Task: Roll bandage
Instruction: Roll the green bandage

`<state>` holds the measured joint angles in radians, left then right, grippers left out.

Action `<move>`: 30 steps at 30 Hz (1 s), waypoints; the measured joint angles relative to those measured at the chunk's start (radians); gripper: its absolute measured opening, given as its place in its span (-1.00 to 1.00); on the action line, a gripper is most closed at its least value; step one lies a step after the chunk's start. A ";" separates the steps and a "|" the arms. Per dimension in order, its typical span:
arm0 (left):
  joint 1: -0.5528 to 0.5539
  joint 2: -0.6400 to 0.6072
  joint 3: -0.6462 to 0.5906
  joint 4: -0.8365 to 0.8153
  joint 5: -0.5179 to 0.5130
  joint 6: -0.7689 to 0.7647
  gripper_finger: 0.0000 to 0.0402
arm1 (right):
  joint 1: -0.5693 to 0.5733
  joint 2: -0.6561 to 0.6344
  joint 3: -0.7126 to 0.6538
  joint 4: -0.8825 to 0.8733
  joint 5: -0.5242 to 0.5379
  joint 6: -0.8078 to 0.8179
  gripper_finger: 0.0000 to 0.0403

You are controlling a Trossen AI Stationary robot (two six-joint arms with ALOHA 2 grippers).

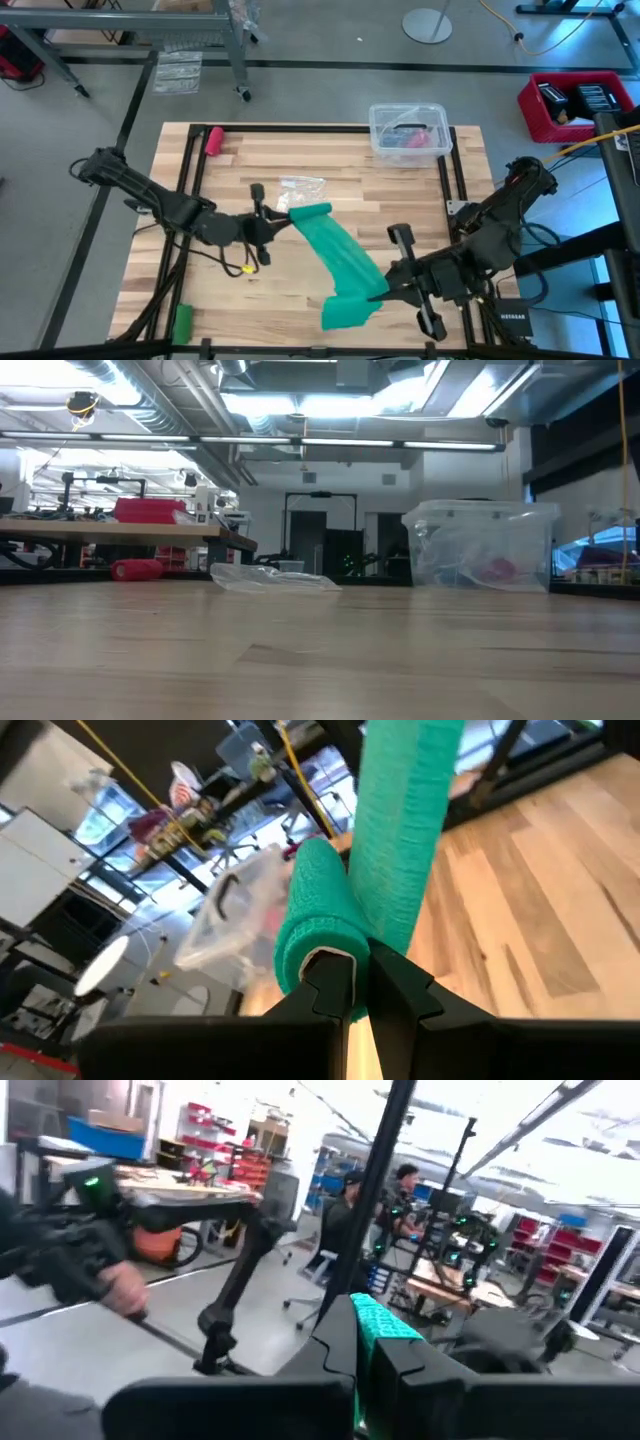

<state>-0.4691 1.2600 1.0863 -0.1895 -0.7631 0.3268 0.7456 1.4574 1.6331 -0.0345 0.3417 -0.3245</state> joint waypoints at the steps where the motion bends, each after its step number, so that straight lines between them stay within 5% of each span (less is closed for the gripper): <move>1: 0.000 0.014 0.000 0.002 0.003 -0.008 -0.91 | 0.000 0.000 0.006 -0.001 0.018 -0.007 -1.00; 12: -0.059 0.143 0.000 0.086 0.187 -0.075 -0.91 | -0.144 0.000 0.095 -0.038 0.134 -0.053 -1.00; 30: -0.164 0.173 0.001 0.129 0.190 -0.150 -0.91 | -0.549 -0.003 0.155 -0.150 0.358 0.143 -0.85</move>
<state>-0.6334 1.4334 1.0874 -0.0605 -0.5735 0.1763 0.1963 1.4540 1.7878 -0.1850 0.7000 -0.1818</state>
